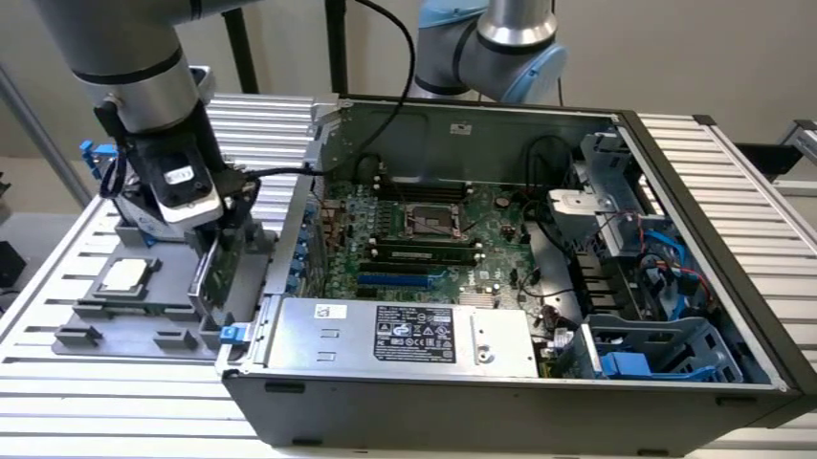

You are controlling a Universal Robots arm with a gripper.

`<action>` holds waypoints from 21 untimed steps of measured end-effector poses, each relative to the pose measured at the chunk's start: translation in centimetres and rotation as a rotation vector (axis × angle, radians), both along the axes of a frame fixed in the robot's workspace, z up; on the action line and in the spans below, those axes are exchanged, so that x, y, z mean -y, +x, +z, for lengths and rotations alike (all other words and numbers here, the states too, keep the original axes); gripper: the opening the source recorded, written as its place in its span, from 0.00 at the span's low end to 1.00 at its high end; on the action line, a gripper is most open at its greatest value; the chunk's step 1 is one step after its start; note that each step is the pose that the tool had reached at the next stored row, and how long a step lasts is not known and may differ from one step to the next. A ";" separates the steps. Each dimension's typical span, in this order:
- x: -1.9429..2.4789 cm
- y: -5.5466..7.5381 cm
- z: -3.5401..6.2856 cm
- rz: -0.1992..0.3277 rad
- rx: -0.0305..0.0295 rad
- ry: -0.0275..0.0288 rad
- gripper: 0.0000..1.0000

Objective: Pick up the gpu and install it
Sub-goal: 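Pick up the gpu and move the gpu toward the slot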

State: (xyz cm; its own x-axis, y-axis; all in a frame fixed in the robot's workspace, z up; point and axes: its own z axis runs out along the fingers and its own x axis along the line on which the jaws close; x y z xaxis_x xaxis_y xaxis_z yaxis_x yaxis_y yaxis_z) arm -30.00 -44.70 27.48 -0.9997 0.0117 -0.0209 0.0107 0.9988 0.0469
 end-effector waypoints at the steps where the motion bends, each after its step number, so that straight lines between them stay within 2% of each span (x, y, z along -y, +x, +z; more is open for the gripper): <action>1: 0.00 0.0 0.47 0.000 0.0001 0.0001 0.00; 15: 0.02 0.2 6.94 0.000 0.0002 0.0001 0.00; 21: 0.07 0.7 9.68 0.000 0.0001 0.0001 0.00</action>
State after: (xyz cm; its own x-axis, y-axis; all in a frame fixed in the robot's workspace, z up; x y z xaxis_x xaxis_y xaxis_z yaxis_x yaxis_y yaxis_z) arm -29.29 -44.77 37.16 -0.9997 0.0115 -0.0210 0.0105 0.9988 0.0470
